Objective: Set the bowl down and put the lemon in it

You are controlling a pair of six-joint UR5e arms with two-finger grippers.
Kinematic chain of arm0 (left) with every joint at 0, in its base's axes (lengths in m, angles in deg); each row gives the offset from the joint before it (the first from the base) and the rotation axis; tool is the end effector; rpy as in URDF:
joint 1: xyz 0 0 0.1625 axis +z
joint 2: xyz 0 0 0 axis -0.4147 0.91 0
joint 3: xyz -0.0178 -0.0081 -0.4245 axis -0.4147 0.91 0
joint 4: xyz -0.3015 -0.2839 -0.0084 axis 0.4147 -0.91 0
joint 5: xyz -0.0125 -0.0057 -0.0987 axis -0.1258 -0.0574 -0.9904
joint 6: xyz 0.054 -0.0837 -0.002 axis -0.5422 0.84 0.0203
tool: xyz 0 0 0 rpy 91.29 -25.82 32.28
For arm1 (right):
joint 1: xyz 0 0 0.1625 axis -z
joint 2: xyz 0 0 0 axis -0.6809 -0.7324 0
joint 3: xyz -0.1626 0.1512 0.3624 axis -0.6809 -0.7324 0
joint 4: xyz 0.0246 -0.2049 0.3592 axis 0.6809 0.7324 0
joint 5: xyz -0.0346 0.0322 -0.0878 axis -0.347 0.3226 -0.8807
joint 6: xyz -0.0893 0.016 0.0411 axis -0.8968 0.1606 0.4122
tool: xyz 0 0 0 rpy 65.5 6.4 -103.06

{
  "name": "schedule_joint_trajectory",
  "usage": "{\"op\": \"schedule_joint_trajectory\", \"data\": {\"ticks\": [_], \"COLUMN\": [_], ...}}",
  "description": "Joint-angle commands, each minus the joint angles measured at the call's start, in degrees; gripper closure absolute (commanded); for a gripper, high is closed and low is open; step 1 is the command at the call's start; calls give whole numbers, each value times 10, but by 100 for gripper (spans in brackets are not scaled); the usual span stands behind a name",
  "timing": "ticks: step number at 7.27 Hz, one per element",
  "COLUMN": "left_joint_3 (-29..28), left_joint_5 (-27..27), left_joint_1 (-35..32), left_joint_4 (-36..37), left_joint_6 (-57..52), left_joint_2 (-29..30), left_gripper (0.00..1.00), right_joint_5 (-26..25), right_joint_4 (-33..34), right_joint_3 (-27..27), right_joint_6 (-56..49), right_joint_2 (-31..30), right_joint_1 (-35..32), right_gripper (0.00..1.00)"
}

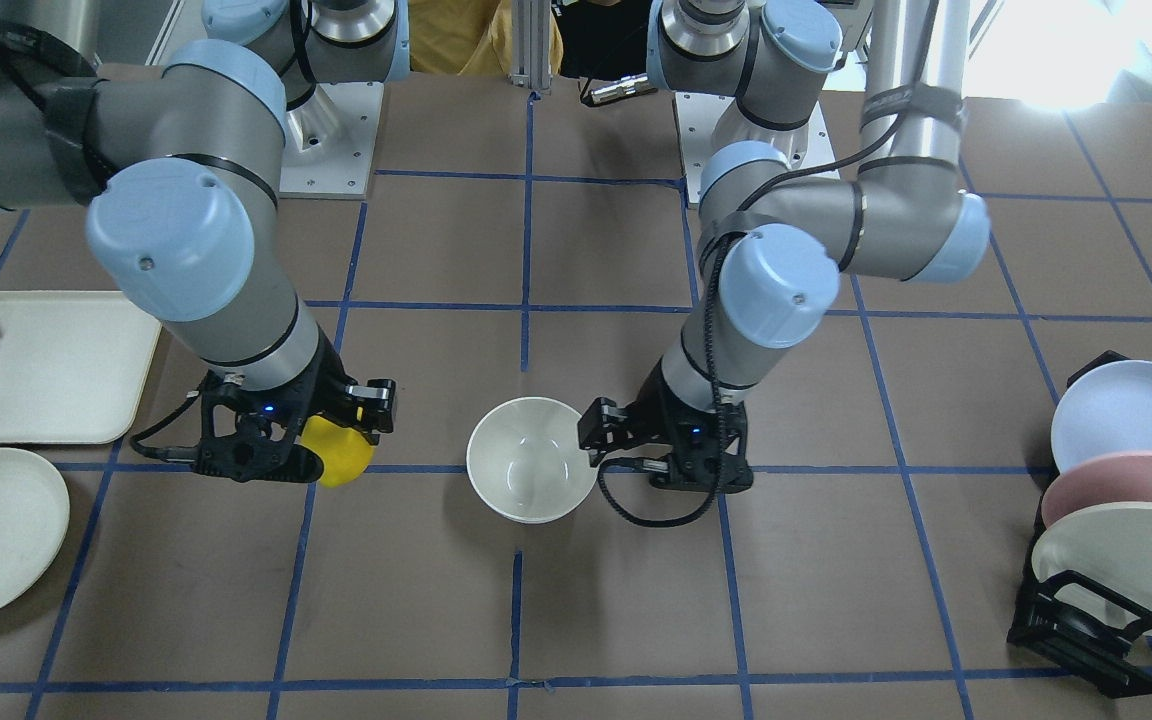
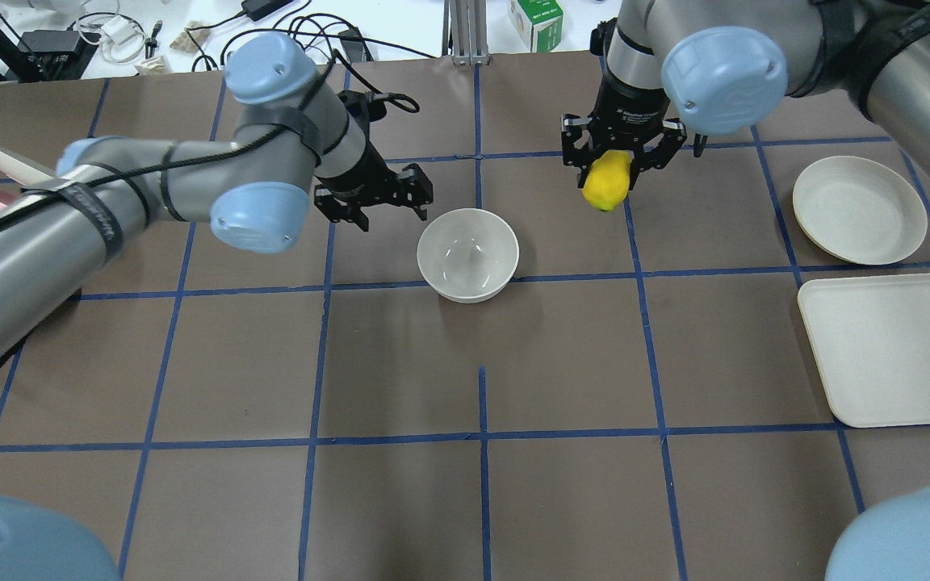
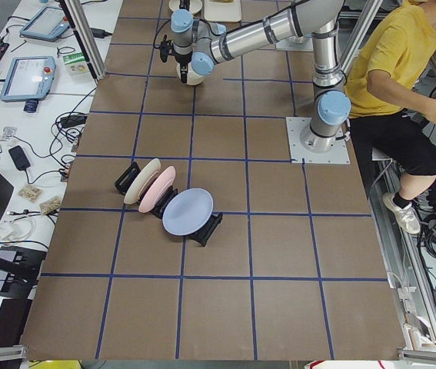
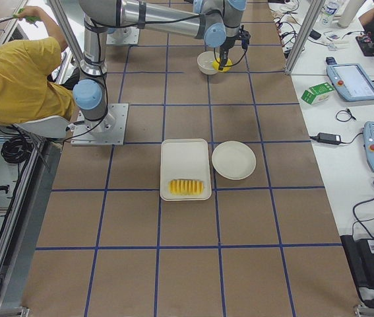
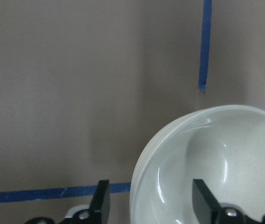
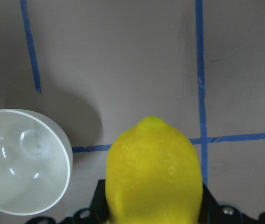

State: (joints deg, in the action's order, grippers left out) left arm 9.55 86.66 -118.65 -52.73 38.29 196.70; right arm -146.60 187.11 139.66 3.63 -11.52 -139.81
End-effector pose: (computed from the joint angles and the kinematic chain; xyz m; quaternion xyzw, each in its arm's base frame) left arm -0.1967 -0.5881 0.3056 0.0011 -0.9944 0.0188 0.1042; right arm 0.2134 -0.5985 0.3600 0.0406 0.9983 0.0290 0.0294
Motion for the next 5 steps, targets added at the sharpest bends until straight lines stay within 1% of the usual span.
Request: {"op": "schedule_joint_trajectory", "data": {"ticks": [1, 2, 3, 4, 5], "left_joint_3": [-60, -59, -59, -59, -68], "left_joint_5": [60, 107, 111, 111, 108], "left_joint_1": [57, 63, 69, 63, 63], "left_joint_4": [-181, -241, -266, -290, -291], "left_joint_6": [-116, -128, -129, -130, -130], "left_joint_2": [-72, -108, -140, -170, -182], "left_gripper": [0, 0, 0, 0, 0], "right_joint_5": [17, 43, 44, 39, 34], "right_joint_4": [19, 50, 105, 164, 177], "right_joint_3": [2, 2, 2, 2, 2], "right_joint_6": [22, 60, 113, 117, 123], "right_joint_2": [11, 24, 50, 79, 98], "right_joint_1": [-42, -54, -81, -103, -108], "right_gripper": [100, 100, 100, 100, 100]}}
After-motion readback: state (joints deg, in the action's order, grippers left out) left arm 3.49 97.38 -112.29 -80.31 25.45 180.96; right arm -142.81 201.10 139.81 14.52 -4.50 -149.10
